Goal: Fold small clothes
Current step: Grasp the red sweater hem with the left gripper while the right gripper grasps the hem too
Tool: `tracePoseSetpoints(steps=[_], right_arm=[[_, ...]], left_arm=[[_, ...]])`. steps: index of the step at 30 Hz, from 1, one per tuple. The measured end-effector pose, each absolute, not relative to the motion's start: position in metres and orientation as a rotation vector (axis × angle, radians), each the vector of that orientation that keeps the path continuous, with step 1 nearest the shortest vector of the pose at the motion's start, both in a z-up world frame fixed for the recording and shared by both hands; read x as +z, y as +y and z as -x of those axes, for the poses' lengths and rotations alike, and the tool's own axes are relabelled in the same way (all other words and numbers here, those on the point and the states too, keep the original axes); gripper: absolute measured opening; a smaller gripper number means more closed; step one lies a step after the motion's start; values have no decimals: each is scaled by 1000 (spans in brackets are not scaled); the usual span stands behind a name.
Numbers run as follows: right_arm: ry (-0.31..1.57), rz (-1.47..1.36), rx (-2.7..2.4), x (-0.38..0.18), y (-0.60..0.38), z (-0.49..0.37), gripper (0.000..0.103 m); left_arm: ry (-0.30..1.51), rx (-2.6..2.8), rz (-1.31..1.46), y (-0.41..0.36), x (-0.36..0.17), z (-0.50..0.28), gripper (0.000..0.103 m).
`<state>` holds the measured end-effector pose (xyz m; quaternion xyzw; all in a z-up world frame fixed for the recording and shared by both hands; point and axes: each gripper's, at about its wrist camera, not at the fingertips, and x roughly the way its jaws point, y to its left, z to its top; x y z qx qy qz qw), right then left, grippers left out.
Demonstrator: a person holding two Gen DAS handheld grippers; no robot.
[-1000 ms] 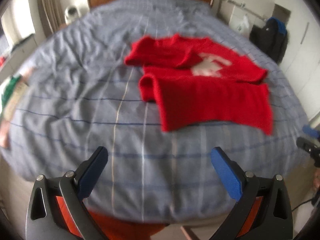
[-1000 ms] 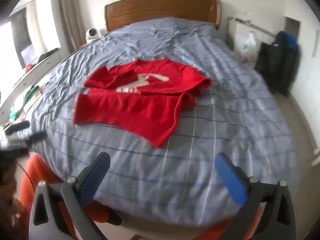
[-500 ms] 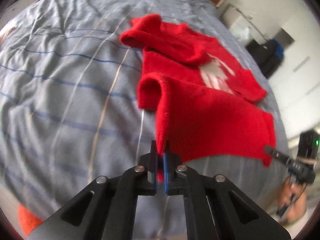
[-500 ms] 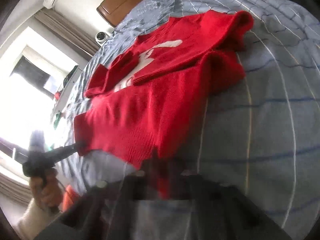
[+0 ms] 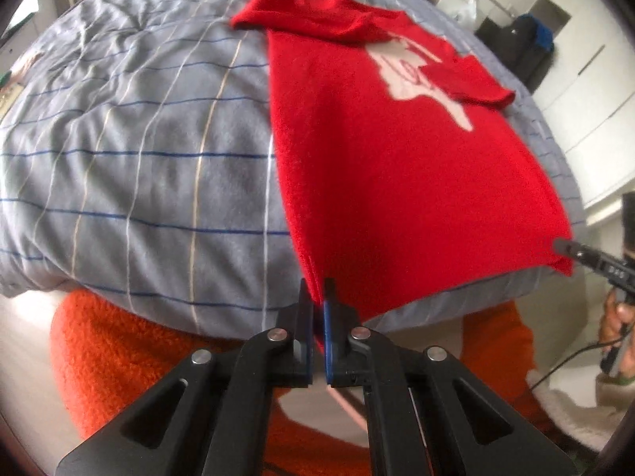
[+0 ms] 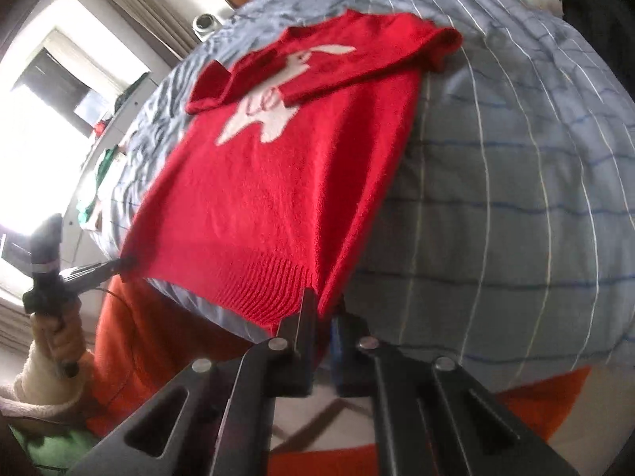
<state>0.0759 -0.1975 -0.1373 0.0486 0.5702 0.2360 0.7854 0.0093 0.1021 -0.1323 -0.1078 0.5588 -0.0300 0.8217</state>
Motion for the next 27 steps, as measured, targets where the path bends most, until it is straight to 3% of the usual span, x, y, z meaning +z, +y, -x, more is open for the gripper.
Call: tracePoseSetpoints(steps=[5,10,22,25,27], right_arm=[[1232,-64,485,-140,-193,-67,6],[1300,-67,419,-188,-196,-80,6],[1297,-271,403,-212,-219,-79,7],[1303,-295,402,-211,-224,-78,16],[1307,-287,399,-208,-224,-74,30]], left_arm=[[1202,-20,145,102,-147,-20,1],[1264,45,94,99,-188,-41,2],[1229,84,60,82,-198,-54,5],[1235,83,61,78,-195,-46,9],[1246,89,58,75,-194,-38,15]])
